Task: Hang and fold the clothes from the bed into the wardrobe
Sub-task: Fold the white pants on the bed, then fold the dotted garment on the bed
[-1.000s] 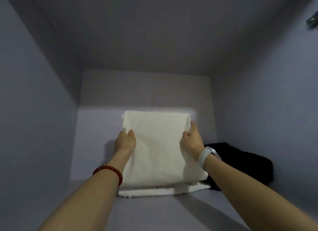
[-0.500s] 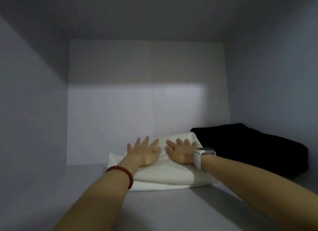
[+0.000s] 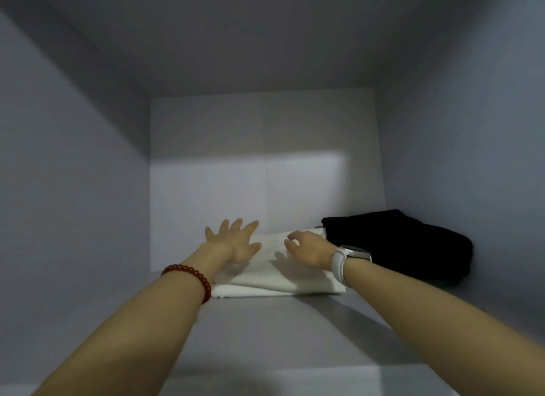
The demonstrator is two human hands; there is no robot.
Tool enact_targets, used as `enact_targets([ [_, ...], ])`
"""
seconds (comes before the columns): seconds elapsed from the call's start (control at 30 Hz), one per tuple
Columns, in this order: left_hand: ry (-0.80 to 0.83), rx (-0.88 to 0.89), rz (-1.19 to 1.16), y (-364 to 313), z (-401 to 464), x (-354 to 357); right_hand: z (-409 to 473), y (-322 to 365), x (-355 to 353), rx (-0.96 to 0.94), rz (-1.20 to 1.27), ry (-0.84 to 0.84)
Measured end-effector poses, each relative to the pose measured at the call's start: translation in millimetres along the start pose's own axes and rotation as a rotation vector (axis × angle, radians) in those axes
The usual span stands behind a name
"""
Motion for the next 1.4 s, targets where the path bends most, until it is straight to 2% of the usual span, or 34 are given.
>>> enact_targets([
  [0.1, -0.159, -0.044, -0.147, -12.1, -57.9, -27.6, -54.4, 0.8, -25.7, -0.057, 0.214, -0.057],
  [0.3, -0.522, -0.119, -0.215, -60.0, -220.3, -40.1, -200.7, -12.1, -42.9, -0.128, 0.721, -0.212],
  [0.37, -0.566, -0.154, -0.229, -76.9, -280.7, -24.7, -256.7, -11.0, -26.0, -0.136, 0.859, -0.146],
  [0.5, -0.575, -0.253, -0.348, -90.5, -397.0, 33.7, -350.6, -14.7, 38.8, -0.080, 0.960, 0.043],
  [0.63, -0.523, -0.417, -0.538, -104.5, -509.3, 95.0, -434.7, -15.3, 118.1, -0.018, 0.879, 0.273],
  [0.83, -0.191, -0.553, -0.642, -145.0, -696.9, 199.6, -609.2, 16.3, 258.5, -0.018, 0.580, 0.728],
  [0.97, -0.046, -0.815, -0.692, -136.3, -875.9, 247.3, -762.6, 51.9, 344.6, -0.014, 0.416, 1.026],
  [1.03, -0.014, -0.968, -0.689, -118.5, -964.5, 254.5, -841.7, 92.1, 376.9, -0.114, 0.323, 1.185],
  [1.2, -0.089, -1.372, -0.651, -92.2, -1163.0, 234.2, -1013.3, 210.4, 411.5, -0.407, 0.162, 1.538],
  [1.27, -0.151, -1.510, -0.616, -86.0, -1226.5, 218.9, -1059.0, 256.8, 412.0, -0.511, 0.116, 1.615],
  [1.4, -0.287, -1.724, -0.557, -75.6, -1314.6, 202.4, -1106.4, 330.5, 416.9, -0.666, 0.073, 1.619],
])
Point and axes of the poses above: each hand's wrist, its own z-axis towards the middle knuckle, its own x-axis out of the palm, y = z × x, the point moved 10 cm from there along z, towards the middle knuckle, and after that the axes turned 15 degrees about x, right-handed, at the moved point
